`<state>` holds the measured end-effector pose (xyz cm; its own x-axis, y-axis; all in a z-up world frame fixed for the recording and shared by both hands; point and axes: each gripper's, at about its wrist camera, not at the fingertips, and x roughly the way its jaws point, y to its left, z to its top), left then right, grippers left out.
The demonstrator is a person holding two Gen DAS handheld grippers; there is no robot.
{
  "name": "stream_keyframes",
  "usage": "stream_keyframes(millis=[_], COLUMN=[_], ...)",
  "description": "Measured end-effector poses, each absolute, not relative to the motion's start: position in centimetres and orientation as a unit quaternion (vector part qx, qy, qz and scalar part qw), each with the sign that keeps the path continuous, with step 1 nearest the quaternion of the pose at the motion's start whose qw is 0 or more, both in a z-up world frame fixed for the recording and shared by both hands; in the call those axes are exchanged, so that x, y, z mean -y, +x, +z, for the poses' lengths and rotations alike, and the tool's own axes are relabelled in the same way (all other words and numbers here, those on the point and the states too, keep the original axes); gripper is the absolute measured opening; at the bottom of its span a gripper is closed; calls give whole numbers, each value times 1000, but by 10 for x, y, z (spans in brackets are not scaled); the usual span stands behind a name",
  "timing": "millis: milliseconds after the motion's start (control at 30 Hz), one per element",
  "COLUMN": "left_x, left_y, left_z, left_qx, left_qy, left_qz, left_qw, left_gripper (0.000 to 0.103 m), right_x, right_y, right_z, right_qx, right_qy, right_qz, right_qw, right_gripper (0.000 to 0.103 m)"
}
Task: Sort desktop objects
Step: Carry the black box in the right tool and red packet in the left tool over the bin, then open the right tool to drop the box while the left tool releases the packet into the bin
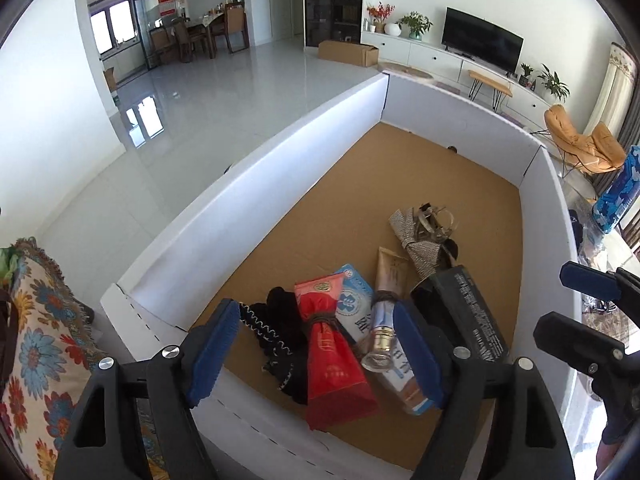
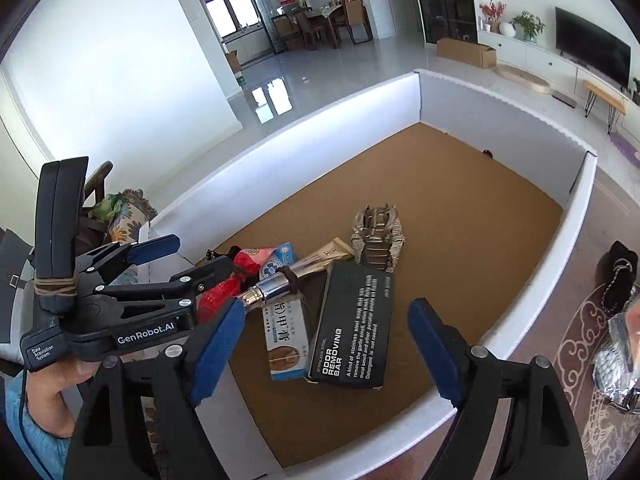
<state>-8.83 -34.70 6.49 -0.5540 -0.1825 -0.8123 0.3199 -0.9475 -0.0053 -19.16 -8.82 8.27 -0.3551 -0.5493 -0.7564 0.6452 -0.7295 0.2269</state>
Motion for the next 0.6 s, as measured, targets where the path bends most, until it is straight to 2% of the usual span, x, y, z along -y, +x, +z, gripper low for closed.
stream_keyframes(millis=[133, 300, 367, 400, 467, 600], left_x=[312, 230, 192, 172, 129, 45], left_y=[-79, -68, -60, -54, -45, -39], left_z=[89, 115, 120, 120, 110, 61], left_qx=[-65, -20, -6, 0, 10, 49], left_qy=[424, 394, 386, 383, 383, 421], left_qz=[-896, -917, -922, -924, -923, -902], left_qw=[116, 59, 30, 14, -22, -82], left_gripper=[78, 79, 83, 86, 99, 100], right_x=[37, -65, -115, -142, -195, -296], right_y=[-179, -164, -155, -151, -141, -123], right_z=[91, 79, 68, 60, 43, 4], right_qx=[-58, -30, -23, -25, -32, -23], right_qy=[403, 393, 392, 390, 394, 429], right_qz=[-851, -878, -890, -897, -906, -901], right_qw=[332, 271, 232, 206, 152, 52], right_gripper=[92, 96, 96, 96, 96, 96])
